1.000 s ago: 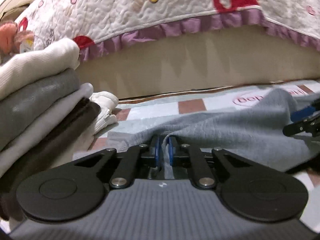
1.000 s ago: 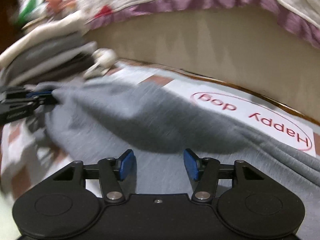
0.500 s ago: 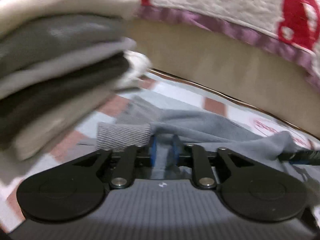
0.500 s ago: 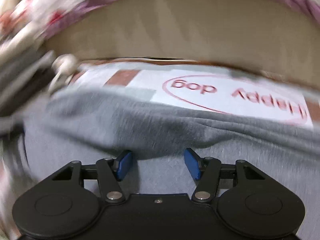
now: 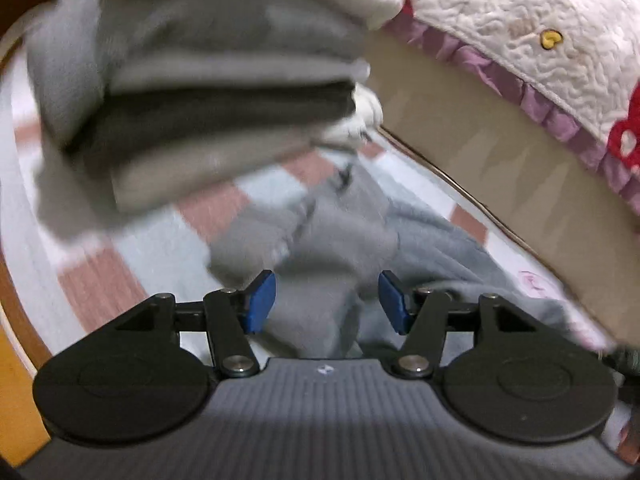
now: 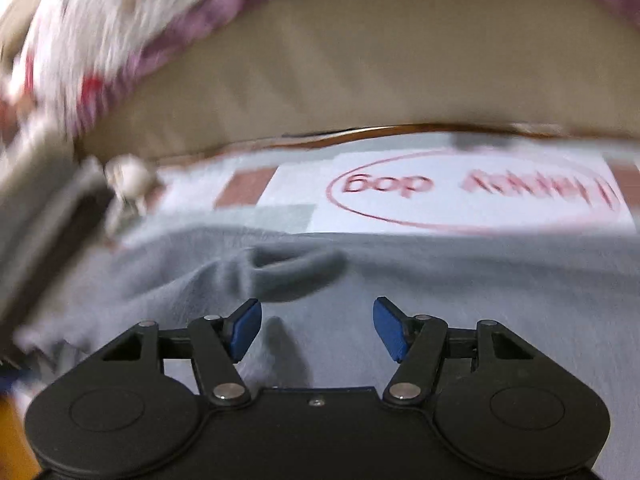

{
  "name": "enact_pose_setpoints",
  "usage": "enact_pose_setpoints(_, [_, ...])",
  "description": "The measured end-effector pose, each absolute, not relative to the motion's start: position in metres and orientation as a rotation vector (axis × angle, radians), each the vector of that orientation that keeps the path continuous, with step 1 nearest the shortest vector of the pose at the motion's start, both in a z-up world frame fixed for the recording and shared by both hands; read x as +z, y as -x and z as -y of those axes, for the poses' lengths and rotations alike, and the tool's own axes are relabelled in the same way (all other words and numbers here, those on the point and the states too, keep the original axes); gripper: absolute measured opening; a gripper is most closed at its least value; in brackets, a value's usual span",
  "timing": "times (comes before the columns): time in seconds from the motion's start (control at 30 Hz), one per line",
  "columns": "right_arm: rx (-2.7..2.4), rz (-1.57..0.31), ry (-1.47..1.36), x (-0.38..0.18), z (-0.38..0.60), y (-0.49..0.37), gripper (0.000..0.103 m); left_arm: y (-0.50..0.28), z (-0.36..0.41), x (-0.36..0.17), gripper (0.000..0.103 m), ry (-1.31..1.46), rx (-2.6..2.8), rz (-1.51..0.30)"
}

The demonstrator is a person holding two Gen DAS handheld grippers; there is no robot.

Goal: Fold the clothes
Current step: 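Lift the sleeve cuff with the left gripper toward the right gripper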

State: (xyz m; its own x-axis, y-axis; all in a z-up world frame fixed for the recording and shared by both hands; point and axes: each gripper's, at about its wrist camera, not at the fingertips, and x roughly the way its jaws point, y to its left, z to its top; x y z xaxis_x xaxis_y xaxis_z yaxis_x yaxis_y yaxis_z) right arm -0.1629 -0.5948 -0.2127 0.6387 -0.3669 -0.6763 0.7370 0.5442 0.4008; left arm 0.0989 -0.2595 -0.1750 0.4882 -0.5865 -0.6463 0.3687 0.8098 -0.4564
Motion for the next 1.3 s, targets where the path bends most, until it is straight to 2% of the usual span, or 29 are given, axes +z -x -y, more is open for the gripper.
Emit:
enact_pose_setpoints(0.1, [-0.86, -0.566, -0.671, -0.193, 0.567, 0.205, 0.069, -0.098, 0.248, -0.195, 0.056, 0.433, -0.536, -0.971])
enact_pose_setpoints(0.2, [-0.948, -0.499, -0.621, -0.168, 0.549, 0.23, 0.071, -0.097, 0.25, -0.204, 0.059, 0.443, -0.557, -0.982])
enact_pose_setpoints(0.43, [-0.761, -0.492, -0.609, -0.164, 0.556, 0.215, 0.071, -0.1, 0.264, -0.222, 0.067, 0.344, -0.553, -0.868])
enact_pose_setpoints(0.47, [-0.756, -0.483, -0.603, -0.168, 0.556, 0.21, 0.071, -0.104, 0.271, -0.223, 0.069, 0.314, -0.562, -0.851])
enact_pose_setpoints(0.57, [-0.716, -0.46, -0.627, -0.187, 0.552, 0.201, 0.071, -0.118, 0.284, -0.224, 0.082, 0.292, -0.591, -0.822])
enact_pose_setpoints(0.63, [-0.734, -0.457, -0.632, -0.196, 0.55, 0.19, 0.071, -0.133, 0.287, -0.226, 0.085, 0.331, -0.616, -0.824])
enact_pose_setpoints(0.67, [-0.72, -0.464, -0.621, -0.198, 0.55, 0.185, 0.071, -0.14, 0.288, -0.226, 0.082, 0.345, -0.632, -0.823])
enact_pose_setpoints(0.7, [-0.688, -0.478, -0.595, -0.2, 0.548, 0.179, 0.071, -0.144, 0.29, -0.224, 0.064, 0.351, -0.663, -0.809])
enact_pose_setpoints(0.73, [-0.668, -0.498, -0.559, -0.202, 0.545, 0.172, 0.071, -0.144, 0.292, -0.219, 0.054, 0.331, -0.689, -0.781])
enact_pose_setpoints(0.77, [-0.669, -0.524, -0.526, -0.205, 0.544, 0.167, 0.071, -0.14, 0.297, -0.209, 0.04, 0.281, -0.701, -0.742])
enact_pose_setpoints(0.8, [-0.678, -0.548, -0.506, -0.208, 0.542, 0.163, 0.071, -0.135, 0.3, -0.198, 0.035, 0.24, -0.71, -0.704])
enact_pose_setpoints(0.87, [-0.668, -0.572, -0.514, -0.216, 0.543, 0.161, 0.071, -0.125, 0.3, -0.174, 0.034, 0.236, -0.718, -0.639])
enact_pose_setpoints(0.97, [-0.679, -0.595, -0.557, -0.231, 0.546, 0.167, 0.071, -0.123, 0.312, -0.163, 0.036, 0.142, -0.73, -0.585])
enact_pose_setpoints(1.03, [-0.675, -0.579, -0.587, -0.242, 0.546, 0.177, 0.071, -0.138, 0.321, -0.183, 0.041, 0.116, -0.683, -0.694])
enact_pose_setpoints(1.1, [-0.694, -0.613, -0.588, -0.239, 0.544, 0.173, 0.071, -0.153, 0.309, -0.202, 0.053, 0.248, -0.639, -0.821])
enact_pose_setpoints(1.13, [-0.707, -0.637, -0.588, -0.236, 0.543, 0.17, 0.071, -0.156, 0.301, -0.208, 0.054, 0.312, -0.627, -0.859])
enact_pose_setpoints(1.17, [-0.717, -0.634, -0.605, -0.235, 0.542, 0.168, 0.076, -0.153, 0.296, -0.206, 0.054, 0.305, -0.634, -0.86])
enact_pose_setpoints(1.2, [-0.708, -0.612, -0.638, -0.237, 0.542, 0.167, 0.084, -0.151, 0.291, -0.203, 0.056, 0.293, -0.638, -0.861])
enact_pose_setpoints(1.3, [-0.696, -0.553, -0.719, -0.238, 0.545, 0.166, 0.087, -0.137, 0.278, -0.19, 0.065, 0.231, -0.599, -0.863])
